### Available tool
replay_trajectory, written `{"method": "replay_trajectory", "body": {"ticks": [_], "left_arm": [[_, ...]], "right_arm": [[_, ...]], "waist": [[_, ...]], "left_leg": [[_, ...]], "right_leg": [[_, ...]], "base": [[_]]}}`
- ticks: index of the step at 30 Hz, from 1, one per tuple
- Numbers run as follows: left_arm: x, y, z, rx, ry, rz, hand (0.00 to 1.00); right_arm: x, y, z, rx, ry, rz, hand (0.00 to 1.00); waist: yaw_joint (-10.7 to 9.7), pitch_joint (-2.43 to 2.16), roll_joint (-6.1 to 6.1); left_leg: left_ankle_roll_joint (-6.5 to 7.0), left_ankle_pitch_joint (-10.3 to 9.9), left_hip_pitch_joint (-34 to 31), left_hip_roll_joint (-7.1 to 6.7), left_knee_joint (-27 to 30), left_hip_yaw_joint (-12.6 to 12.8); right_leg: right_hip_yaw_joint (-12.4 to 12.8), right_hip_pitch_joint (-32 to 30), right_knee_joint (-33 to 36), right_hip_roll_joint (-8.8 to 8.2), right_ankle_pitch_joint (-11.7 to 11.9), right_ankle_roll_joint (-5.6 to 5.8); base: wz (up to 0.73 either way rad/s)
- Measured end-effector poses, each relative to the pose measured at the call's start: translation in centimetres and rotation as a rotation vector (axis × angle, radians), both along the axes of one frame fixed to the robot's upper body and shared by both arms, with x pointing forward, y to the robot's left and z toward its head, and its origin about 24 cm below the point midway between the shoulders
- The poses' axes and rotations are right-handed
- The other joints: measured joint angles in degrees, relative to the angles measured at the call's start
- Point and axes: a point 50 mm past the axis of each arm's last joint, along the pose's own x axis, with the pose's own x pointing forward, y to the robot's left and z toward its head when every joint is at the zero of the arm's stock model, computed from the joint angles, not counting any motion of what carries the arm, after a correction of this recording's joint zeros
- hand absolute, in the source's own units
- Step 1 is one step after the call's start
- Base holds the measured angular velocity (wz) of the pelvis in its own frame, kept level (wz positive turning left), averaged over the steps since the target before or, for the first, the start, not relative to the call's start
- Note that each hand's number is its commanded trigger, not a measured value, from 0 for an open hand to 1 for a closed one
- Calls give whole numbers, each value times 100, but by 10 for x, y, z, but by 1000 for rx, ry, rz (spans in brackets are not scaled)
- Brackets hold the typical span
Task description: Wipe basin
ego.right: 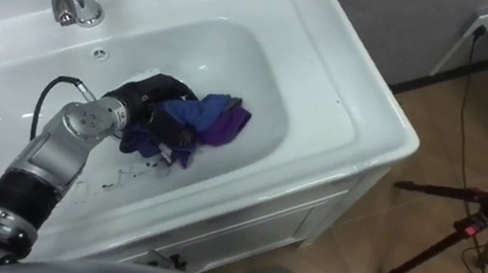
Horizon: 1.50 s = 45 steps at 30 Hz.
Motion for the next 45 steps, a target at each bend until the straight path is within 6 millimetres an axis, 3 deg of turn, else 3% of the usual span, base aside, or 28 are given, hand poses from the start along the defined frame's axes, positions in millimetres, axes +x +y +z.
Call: {"method": "replay_trajectory", "body": {"ticks": [7, 15, 21, 25, 31, 35, 38, 42, 45], "left_arm": [[2, 2, -1, 77, -25, 7, 100], [5, 8, -4, 270, -81, -45, 100], [0, 17, -12, 401, -88, -40, 100], [-5, 31, -20, 445, -71, 14, 100], [-13, 58, -30, 537, -13, 77, 100], [-16, 78, -29, 652, 6, 62, 100], [-26, 96, -35, 730, 48, 75, 100], [-31, 102, -36, 780, 66, 60, 100], [-33, 104, -37, 794, 82, 63, 100]], "right_arm": [[-14, 3, -1, 14, 36, -13, 0], [-14, 2, 1, 15, 26, -4, 0], [-15, -2, 3, 7, 38, 3, 0], [-20, -3, 3, 5, 59, 23, 0], [-23, -5, 4, -13, 92, 6, 0], [-19, -8, 4, -32, 83, 1, 0], [-14, -10, 4, -54, 72, 11, 0], [-11, -10, 4, -58, 71, 11, 0], [-9, -12, 5, -65, 77, 6, 0]], "waist": [[-15, -4, 5], [-110, -10, -69], [-94, -63, -161], [37, -81, -164], [142, -117, -56], [206, -126, -31], [252, -133, -19], [358, -134, -7], [366, -170, 34]], "left_leg": [[-1, 0, 17, 42, 5, 44], [-1, 0, 78, 55, -4, 53], [-2, -1, 133, 96, -31, 136], [-6, -3, 156, 139, -60, 180], [-15, -9, 145, 192, -97, 173], [-168, -84, 166, 260, -181, 93], [-141, -99, 201, 268, -178, 19], [-136, -90, 169, 260, -171, -145], [-131, -87, 116, 240, -159, -327]], "right_leg": [[138, -12, 4, 79, 57, -27], [222, 18, 25, 128, 121, -33], [336, 34, -10, 208, 197, 5], [471, 26, -14, 305, 293, -25], [596, -22, -14, 410, 413, -86], [574, -48, -3, 503, 496, -108], [513, 6, -2, 500, 532, -127], [413, 9, -4, 488, 536, -156], [377, -6, 1, 491, 513, -192]], "base": [[-8], [-7], [-13], [-21], [-15], [-1], [4], [10], [11]]}}
